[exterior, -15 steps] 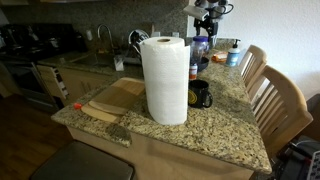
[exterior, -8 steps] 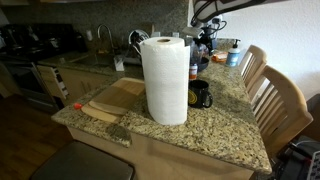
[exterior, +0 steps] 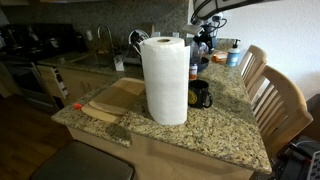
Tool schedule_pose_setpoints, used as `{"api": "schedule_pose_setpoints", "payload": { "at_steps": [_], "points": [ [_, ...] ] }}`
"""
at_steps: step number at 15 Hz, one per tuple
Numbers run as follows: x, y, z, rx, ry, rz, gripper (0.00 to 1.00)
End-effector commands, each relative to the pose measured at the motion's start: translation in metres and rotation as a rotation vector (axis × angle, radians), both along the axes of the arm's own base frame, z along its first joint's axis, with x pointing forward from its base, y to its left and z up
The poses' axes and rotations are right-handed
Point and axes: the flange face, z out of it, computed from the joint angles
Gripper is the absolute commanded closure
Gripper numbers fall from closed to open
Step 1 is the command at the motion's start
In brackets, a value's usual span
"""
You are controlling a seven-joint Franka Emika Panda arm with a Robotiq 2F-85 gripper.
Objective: Take the cup out of the bowl
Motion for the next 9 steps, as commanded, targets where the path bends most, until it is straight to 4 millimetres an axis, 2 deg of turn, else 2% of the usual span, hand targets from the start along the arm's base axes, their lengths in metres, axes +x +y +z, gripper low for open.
{"api": "schedule_pose_setpoints", "payload": {
  "at_steps": [1, 9],
  "points": [
    [0.001, -0.0006, -0.0018, 0.001, -0.005, 0.002, 0.26],
    [-0.0002, -0.0099, 0.0031, 0.004, -0.008, -0.011, 0.85]
  ]
}}
